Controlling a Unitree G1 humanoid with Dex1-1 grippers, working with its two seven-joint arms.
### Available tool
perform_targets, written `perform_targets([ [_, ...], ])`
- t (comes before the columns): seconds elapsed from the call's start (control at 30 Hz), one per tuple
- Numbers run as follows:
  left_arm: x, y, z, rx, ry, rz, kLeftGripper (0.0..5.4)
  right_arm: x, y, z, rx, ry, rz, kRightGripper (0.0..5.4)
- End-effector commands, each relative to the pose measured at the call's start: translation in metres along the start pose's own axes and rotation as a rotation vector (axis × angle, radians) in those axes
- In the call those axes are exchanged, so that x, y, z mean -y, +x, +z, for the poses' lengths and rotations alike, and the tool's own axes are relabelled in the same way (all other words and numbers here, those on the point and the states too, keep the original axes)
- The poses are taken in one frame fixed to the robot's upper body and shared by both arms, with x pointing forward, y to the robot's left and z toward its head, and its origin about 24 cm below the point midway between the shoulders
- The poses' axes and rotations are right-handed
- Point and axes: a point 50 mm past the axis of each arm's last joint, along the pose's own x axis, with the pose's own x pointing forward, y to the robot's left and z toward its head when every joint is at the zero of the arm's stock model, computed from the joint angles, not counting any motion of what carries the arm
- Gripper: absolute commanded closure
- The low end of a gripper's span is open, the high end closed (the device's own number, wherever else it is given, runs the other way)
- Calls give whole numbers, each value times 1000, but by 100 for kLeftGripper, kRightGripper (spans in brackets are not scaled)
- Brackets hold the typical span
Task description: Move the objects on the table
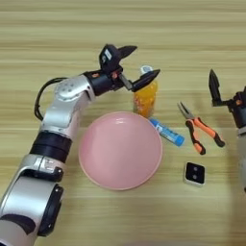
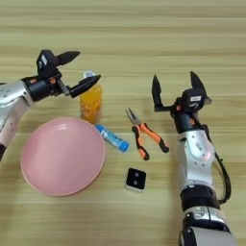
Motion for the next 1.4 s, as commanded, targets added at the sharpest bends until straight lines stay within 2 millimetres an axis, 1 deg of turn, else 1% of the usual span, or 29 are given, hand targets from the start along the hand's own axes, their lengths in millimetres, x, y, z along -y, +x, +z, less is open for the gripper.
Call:
perform_targets([
  [0.03, 0, 6, -1, -43, 44, -30, 0, -2, -1, 1, 3, -5, 1, 3],
  [0.33, 2, -2, -17, -103, -4, -43, 0, -3, -1, 2, 6, -10, 2, 3],
  [0.57, 3, -3, -31, -148, -33, -31, 0, -4, -1, 2, 6, -13, 2, 3],
  [0.77, 1, -4, -37, -164, -57, -24, 0, -4, -2, 3, 7, -14, 2, 3],
  [0.8, 1, -5, -38, -167, -62, -26, 17, -4, -1, 3, 7, -14, 2, 0],
  [0.9, 0, -6, -40, -174, -69, -25, 39, -4, -2, 3, 7, -15, 2, 0],
  [0.93, -1, -6, -40, -176, -72, -25, 57, -4, -2, 3, 7, -15, 2, 0],
  [1.07, -1, -6, -44, -188, -84, -23, 88, -4, -2, 2, 7, -15, 1, 0],
  [1.17, -2, -6, -45, -193, -89, -19, 126, -4, -2, 2, 6, -15, 1, 0],
  [1.2, -2, -6, -46, -193, -89, -19, 130, -4, -2, 2, 6, -15, 1, 0],
  [1.23, -2, -6, -46, -191, -89, -17, 150, -4, -2, 2, 6, -15, 1, 0],
  [1.27, -3, -6, -46, -188, -89, -15, 150, -4, -2, 2, 6, -15, 1, 0],
  [1.4, -3, -5, -45, -181, -87, -13, 194, -4, -2, 3, 7, -16, 1, 0],
])
